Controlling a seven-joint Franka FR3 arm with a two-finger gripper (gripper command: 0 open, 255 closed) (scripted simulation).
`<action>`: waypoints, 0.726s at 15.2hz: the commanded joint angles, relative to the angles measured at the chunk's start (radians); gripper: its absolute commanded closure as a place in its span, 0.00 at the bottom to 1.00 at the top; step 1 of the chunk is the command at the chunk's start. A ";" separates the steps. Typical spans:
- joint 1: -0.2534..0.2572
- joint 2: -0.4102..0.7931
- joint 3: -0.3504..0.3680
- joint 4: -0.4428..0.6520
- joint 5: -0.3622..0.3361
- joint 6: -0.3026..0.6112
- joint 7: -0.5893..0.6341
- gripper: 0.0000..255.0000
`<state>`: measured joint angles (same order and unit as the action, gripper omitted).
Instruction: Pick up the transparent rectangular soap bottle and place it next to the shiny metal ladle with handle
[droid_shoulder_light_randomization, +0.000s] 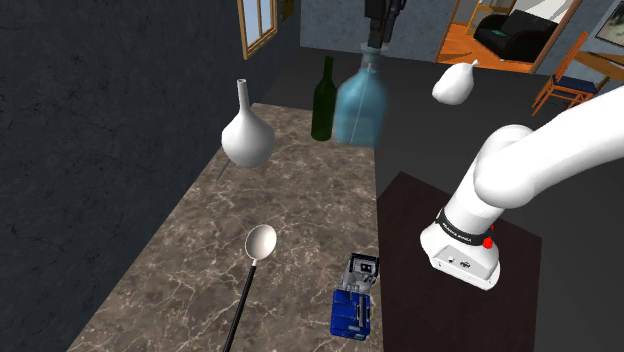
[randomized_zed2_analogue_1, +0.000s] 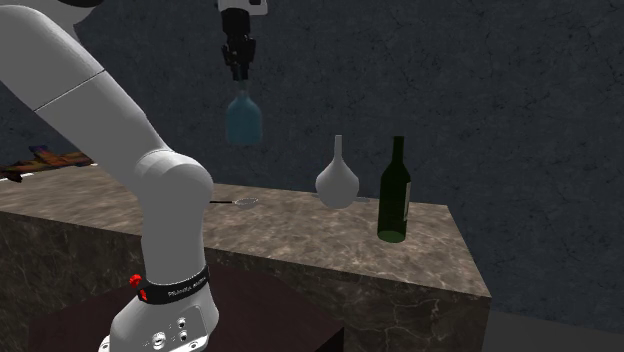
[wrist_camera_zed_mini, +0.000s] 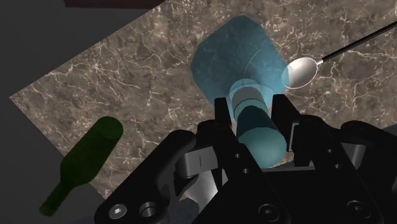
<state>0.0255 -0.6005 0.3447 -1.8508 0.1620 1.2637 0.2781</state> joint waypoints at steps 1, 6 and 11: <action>0.005 0.014 0.044 0.024 0.021 -0.003 0.054 1.00; 0.012 0.070 0.165 0.098 0.065 -0.002 0.192 1.00; 0.007 0.159 0.306 0.201 0.081 0.005 0.343 1.00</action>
<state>0.0340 -0.4613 0.6211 -1.6676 0.2417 1.2622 0.5896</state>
